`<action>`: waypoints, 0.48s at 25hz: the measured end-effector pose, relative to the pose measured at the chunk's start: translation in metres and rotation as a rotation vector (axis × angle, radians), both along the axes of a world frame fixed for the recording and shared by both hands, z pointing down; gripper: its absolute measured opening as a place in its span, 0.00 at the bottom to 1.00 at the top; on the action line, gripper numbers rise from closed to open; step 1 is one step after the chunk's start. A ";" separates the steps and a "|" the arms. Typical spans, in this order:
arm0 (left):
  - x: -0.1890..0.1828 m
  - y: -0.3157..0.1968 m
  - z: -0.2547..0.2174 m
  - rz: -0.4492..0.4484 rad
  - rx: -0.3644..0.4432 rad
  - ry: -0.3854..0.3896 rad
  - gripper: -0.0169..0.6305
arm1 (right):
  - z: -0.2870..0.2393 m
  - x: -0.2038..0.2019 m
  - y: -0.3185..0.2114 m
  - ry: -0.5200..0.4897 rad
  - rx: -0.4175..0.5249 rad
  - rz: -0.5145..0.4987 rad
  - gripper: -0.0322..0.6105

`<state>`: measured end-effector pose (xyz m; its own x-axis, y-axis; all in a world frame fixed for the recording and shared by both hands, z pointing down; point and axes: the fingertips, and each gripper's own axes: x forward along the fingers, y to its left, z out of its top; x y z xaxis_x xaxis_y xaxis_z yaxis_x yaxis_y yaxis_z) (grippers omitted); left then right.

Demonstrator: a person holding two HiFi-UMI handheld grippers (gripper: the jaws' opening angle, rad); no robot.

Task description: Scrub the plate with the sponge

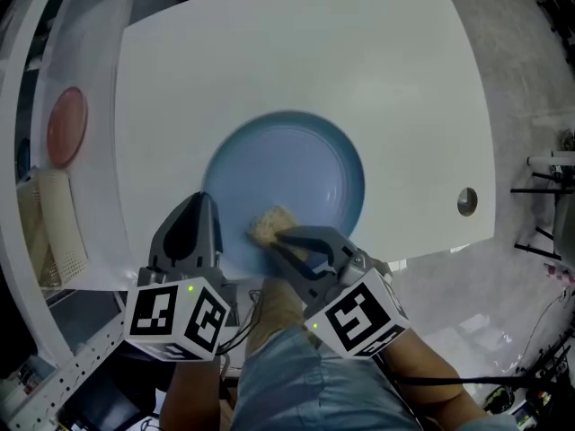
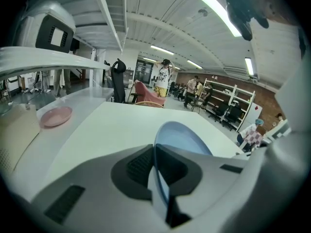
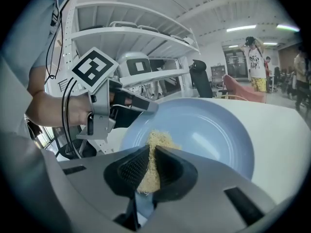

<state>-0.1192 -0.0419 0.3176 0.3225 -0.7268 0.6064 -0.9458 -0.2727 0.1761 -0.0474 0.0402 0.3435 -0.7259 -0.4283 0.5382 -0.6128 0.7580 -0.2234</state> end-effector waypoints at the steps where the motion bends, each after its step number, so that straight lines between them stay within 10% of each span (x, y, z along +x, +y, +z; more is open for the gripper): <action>1: 0.000 0.000 0.000 0.001 0.001 -0.005 0.06 | 0.002 0.004 0.003 0.003 -0.009 0.007 0.12; 12: 0.005 0.000 -0.002 0.013 -0.002 -0.048 0.06 | 0.018 0.047 0.007 0.021 -0.065 0.109 0.12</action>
<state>-0.1142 -0.0422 0.3154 0.3021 -0.7213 0.6233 -0.9496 -0.2847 0.1309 -0.0002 0.0477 0.3619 -0.6652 -0.4675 0.5822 -0.6958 0.6710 -0.2562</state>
